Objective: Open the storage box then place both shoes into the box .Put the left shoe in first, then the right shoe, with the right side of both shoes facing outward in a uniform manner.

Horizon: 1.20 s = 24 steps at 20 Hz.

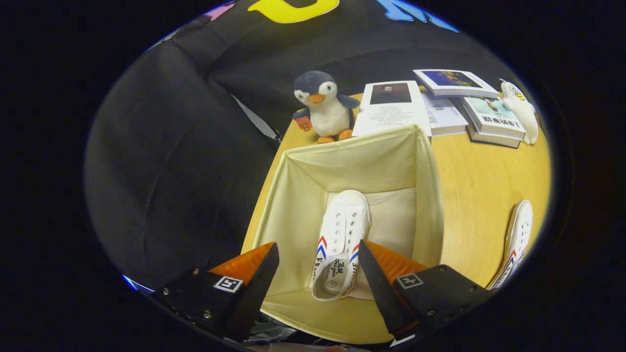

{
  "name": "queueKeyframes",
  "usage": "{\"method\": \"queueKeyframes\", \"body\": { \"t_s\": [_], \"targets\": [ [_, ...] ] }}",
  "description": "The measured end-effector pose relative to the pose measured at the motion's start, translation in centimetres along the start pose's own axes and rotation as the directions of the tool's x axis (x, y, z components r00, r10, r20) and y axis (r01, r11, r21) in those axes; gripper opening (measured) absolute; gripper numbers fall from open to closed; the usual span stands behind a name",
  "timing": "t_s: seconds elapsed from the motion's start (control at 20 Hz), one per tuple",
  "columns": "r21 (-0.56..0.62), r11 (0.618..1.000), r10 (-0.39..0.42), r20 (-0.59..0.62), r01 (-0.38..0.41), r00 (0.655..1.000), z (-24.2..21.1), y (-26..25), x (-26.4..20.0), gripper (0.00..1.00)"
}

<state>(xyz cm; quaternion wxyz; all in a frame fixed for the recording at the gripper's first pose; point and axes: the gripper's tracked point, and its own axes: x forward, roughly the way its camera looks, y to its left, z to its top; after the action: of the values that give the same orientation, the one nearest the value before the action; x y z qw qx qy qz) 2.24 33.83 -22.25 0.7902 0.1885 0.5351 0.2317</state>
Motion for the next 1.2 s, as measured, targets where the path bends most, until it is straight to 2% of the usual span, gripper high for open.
{"method": "queueKeyframes", "body": {
  "t_s": [0.25, 0.7, 1.2],
  "targets": [
    [-0.003, 1.0, -0.02, 0.084, 0.021, 0.996, 1.7, -3.1, -4.7, 0.98],
    [0.043, 0.984, -0.179, 0.12, 0.175, 0.976, 0.6, -13.7, -10.6, 0.98],
    [0.135, 0.94, -0.329, 0.107, 0.315, 0.938, -1.7, -24.5, -14.7, 0.98]
  ]
}}
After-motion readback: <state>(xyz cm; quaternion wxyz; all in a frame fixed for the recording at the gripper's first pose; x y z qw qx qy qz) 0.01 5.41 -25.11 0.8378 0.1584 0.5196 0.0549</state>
